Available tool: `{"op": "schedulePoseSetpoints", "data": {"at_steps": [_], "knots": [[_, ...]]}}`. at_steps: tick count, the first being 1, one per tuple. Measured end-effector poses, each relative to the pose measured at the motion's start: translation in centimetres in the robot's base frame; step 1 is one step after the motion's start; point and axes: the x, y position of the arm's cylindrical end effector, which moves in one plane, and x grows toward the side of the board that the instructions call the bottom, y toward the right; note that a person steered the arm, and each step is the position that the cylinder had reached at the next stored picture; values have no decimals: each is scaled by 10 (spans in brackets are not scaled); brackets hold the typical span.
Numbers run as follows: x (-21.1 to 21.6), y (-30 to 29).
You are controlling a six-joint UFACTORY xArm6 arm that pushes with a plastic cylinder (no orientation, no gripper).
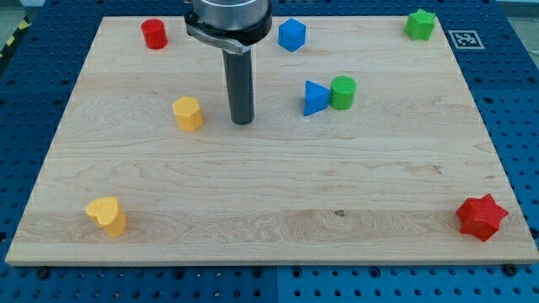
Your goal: Move yellow hexagon towards center left
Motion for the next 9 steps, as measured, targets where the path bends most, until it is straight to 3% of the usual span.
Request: {"op": "schedulePoseSetpoints", "data": {"at_steps": [3,9], "knots": [[-1,-64],[-1,-97]]}}
